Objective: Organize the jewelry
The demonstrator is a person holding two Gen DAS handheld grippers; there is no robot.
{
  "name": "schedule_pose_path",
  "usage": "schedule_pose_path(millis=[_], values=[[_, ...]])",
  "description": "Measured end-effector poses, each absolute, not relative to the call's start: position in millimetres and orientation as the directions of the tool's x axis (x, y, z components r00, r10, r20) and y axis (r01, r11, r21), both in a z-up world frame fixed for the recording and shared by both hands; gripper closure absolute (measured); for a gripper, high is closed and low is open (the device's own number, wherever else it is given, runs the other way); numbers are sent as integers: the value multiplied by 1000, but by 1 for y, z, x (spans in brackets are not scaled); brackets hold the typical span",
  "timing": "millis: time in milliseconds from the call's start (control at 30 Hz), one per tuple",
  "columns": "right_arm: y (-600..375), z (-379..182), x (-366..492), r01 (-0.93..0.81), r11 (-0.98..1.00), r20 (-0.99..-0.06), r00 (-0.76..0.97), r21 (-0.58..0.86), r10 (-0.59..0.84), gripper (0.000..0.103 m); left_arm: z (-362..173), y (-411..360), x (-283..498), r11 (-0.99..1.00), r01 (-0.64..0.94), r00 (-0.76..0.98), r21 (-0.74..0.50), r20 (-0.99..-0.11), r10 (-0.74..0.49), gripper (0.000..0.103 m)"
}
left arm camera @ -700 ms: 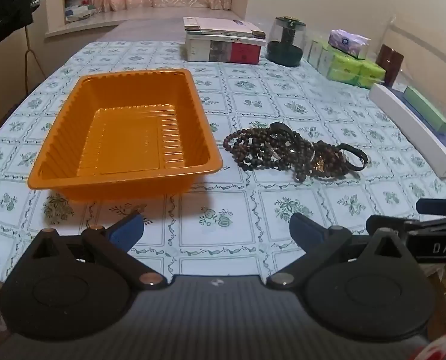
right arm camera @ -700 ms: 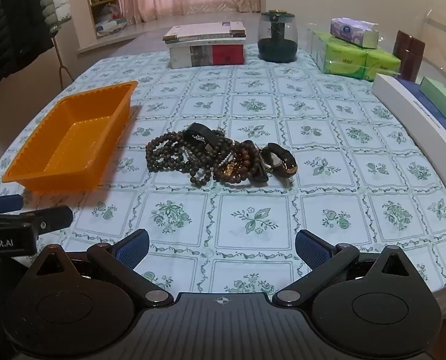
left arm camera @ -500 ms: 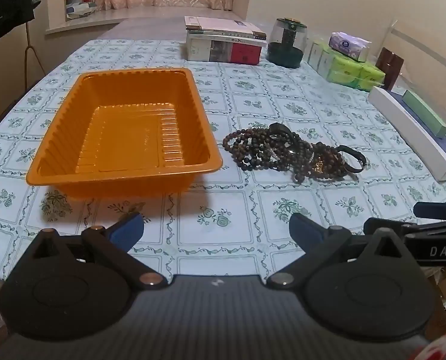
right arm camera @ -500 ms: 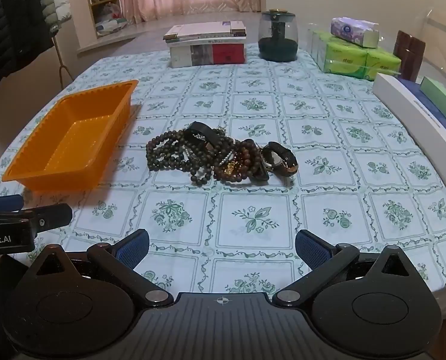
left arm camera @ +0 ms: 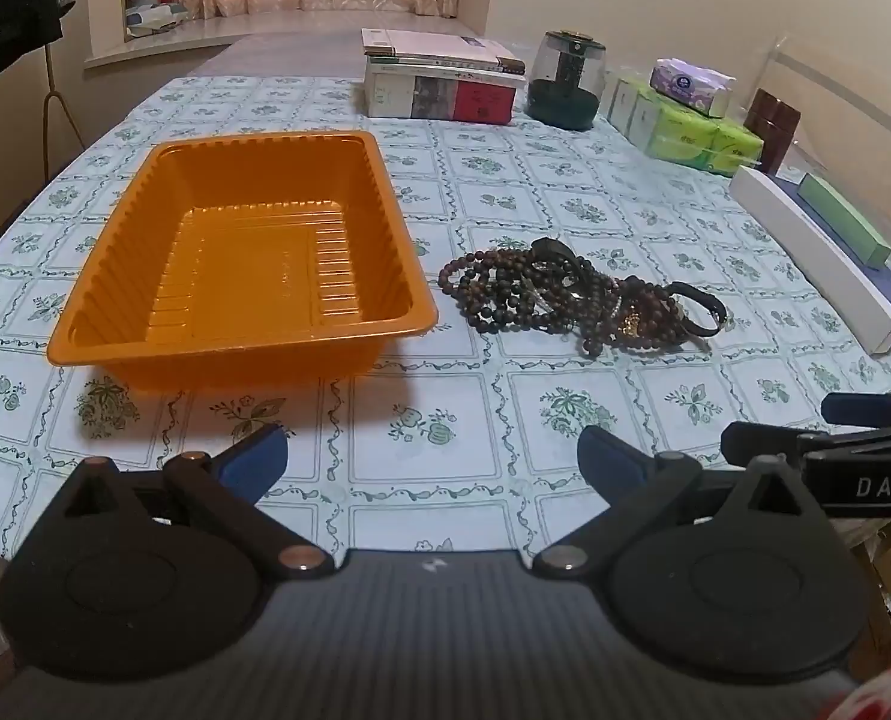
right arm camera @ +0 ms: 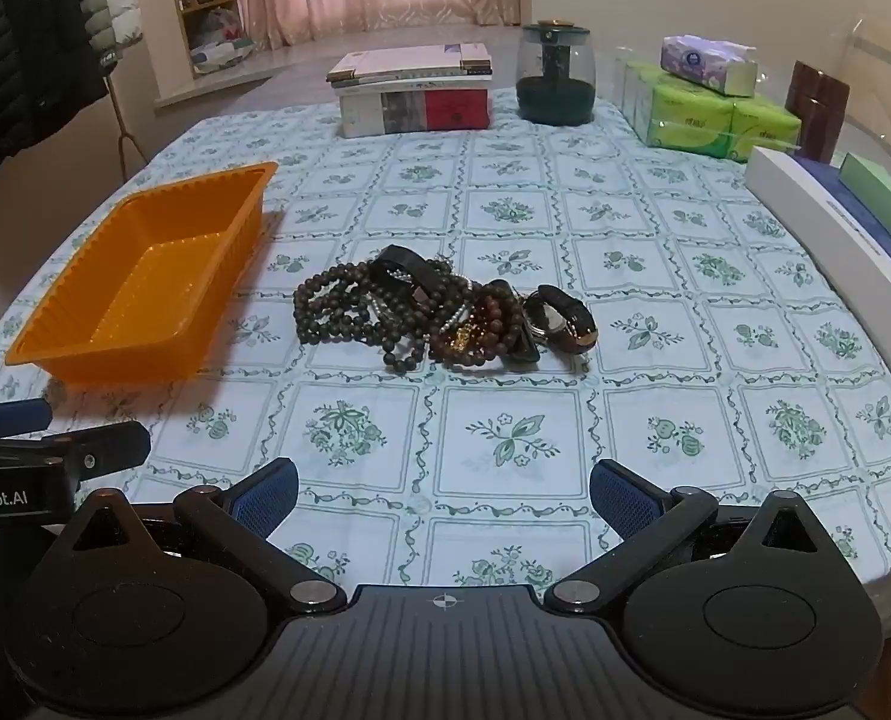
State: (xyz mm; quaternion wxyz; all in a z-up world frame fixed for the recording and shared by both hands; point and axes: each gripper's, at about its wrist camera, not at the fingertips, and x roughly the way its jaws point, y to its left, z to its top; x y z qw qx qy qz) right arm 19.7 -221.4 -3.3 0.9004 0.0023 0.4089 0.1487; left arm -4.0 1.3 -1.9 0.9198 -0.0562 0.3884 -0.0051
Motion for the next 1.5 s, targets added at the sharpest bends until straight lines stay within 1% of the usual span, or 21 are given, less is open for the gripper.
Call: schedule_pose_path(millis=[1500], values=[[-222,-3,20,-258,958,-734,625,127,265,0,-4,0,-4,993,-32,694,-118,-718,-63,1]])
